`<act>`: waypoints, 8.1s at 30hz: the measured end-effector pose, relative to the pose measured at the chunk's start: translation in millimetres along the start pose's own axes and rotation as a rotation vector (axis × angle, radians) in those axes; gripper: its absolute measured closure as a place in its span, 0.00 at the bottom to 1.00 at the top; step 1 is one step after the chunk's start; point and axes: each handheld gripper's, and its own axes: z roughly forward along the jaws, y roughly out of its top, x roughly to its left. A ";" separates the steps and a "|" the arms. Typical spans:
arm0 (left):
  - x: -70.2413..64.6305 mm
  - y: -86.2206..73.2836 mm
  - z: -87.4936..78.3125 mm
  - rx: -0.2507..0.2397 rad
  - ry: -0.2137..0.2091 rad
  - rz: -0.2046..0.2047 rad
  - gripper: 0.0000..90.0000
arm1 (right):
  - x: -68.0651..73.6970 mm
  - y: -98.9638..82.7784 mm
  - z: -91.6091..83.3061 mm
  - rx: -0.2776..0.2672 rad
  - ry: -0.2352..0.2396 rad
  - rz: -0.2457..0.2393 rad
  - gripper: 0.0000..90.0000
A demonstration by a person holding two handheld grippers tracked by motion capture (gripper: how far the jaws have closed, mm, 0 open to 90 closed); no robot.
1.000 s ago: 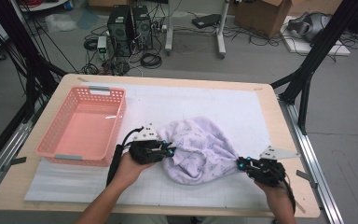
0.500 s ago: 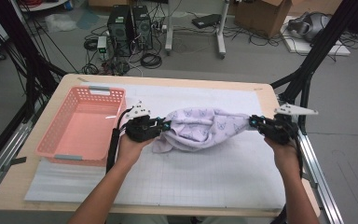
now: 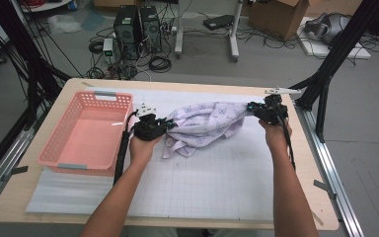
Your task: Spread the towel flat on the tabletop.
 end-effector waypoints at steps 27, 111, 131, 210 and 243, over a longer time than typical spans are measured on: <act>-52.2 -43.7 -15.7 0.246 -0.151 0.260 0.48 | 38.1 -80.2 -60.0 0.005 0.083 -0.069 0.65; -29.6 -27.2 -62.2 0.013 -0.191 0.069 0.94 | 158.8 -93.1 24.8 0.163 0.242 -0.125 0.96; -92.9 -110.3 -105.7 0.192 -0.310 0.108 0.94 | 108.6 -152.6 -132.0 0.164 0.190 -0.171 0.96; -60.0 -80.2 -88.0 0.080 -0.133 0.087 0.52 | 68.6 -147.8 -146.3 0.106 0.100 -0.054 0.72; -72.3 -66.0 -48.6 0.232 -0.173 0.117 0.90 | 54.6 -135.1 -93.1 0.247 -0.004 -0.118 0.96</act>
